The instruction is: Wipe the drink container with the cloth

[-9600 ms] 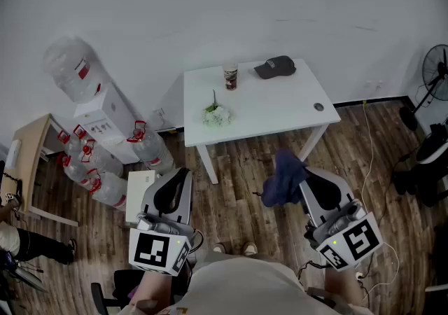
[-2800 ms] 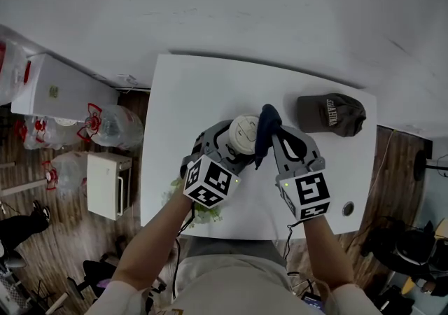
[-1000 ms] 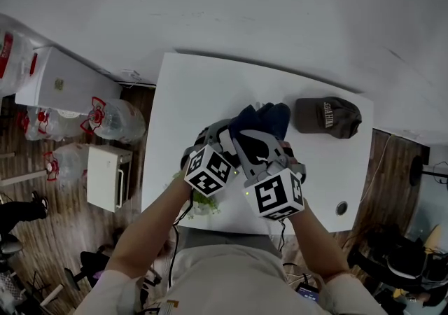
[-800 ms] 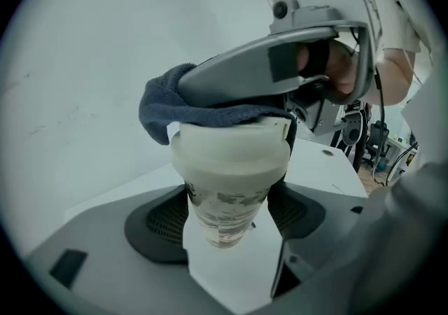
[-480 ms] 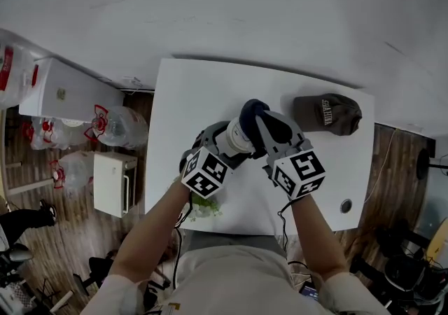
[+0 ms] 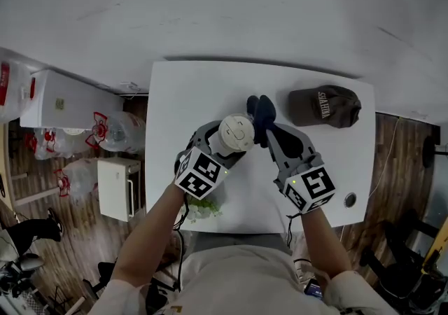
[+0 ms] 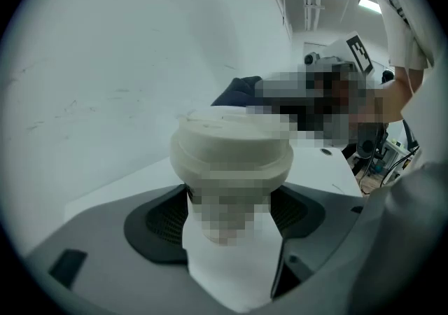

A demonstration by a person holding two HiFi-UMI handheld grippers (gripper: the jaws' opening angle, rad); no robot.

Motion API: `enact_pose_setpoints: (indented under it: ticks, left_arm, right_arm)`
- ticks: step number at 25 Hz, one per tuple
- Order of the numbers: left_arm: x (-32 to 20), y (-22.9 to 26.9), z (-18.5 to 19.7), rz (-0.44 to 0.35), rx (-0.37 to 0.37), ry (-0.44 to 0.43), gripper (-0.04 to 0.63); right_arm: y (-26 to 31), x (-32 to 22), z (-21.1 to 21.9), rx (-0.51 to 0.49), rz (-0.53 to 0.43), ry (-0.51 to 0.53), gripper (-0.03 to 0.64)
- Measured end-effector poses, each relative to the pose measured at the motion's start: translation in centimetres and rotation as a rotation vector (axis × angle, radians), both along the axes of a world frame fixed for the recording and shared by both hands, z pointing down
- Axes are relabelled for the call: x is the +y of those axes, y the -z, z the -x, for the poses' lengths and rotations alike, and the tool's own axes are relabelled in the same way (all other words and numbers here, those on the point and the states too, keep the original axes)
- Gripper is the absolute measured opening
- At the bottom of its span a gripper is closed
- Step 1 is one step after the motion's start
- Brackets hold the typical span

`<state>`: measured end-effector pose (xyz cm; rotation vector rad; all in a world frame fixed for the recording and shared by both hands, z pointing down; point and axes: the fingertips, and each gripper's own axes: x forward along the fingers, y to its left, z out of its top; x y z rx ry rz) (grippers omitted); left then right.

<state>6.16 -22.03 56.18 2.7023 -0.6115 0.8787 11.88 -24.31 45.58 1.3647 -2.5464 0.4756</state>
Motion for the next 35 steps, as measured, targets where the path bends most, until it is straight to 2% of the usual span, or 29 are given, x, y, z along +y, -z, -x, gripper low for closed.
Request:
enact_pose_setpoints:
  ticks: [5, 9, 14, 17, 21, 24, 27, 31, 33, 35]
  left_arm:
    - [-0.1, 0.0, 0.1, -0.004, 0.017, 0.006, 0.371]
    - [-0.1, -0.1, 0.0, -0.002, 0.024, 0.011, 0.371]
    - [-0.5, 0.9, -0.1, -0.015, 0.023, 0.011, 0.371]
    - [-0.5, 0.8, -0.1, -0.024, 0.029, 0.021, 0.371]
    - [-0.6, 0.7, -0.1, -0.027, 0.035, 0.028, 0.371]
    - [-0.7, 0.7, -0.1, -0.022, 0.036, 0.027, 0.371]
    - [-0.5, 0.6, 0.0, -0.017, 0.052, 0.036, 0.371]
    - [-0.6, 0.4, 0.2, -0.016, 0.055, 0.044, 0.371]
    - [-0.7, 0.4, 0.1, -0.019, 0.062, 0.052, 0.37]
    - [-0.6, 0.2, 0.1, -0.028, 0.073, 0.059, 0.37]
  right_arm:
    - [-2.2, 1.2, 1.1, -0.026, 0.06, 0.033, 0.037]
    - [-5.3, 0.0, 0.8, -0.049, 0.103, -0.011, 0.035]
    - [-9.6, -1.5, 1.2, -0.091, 0.202, -0.092, 0.035]
    - [-12.6, -1.4, 1.3, -0.03, 0.251, -0.078, 0.035]
    - [-16.4, -0.1, 1.4, 0.139, 0.308, -0.035, 0.035]
    - [-16.1, 1.4, 2.1, 0.172, 0.339, 0.012, 0.035]
    - [-12.8, 3.1, 3.4, 0.163, 0.325, 0.047, 0.035]
    - [-6.4, 3.0, 3.0, 0.224, 0.196, 0.016, 0.037]
    - [-5.6, 2.6, 2.6, 0.28, 0.169, 0.031, 0.037]
    - [-5.9, 2.2, 2.3, 0.282, 0.153, 0.034, 0.037]
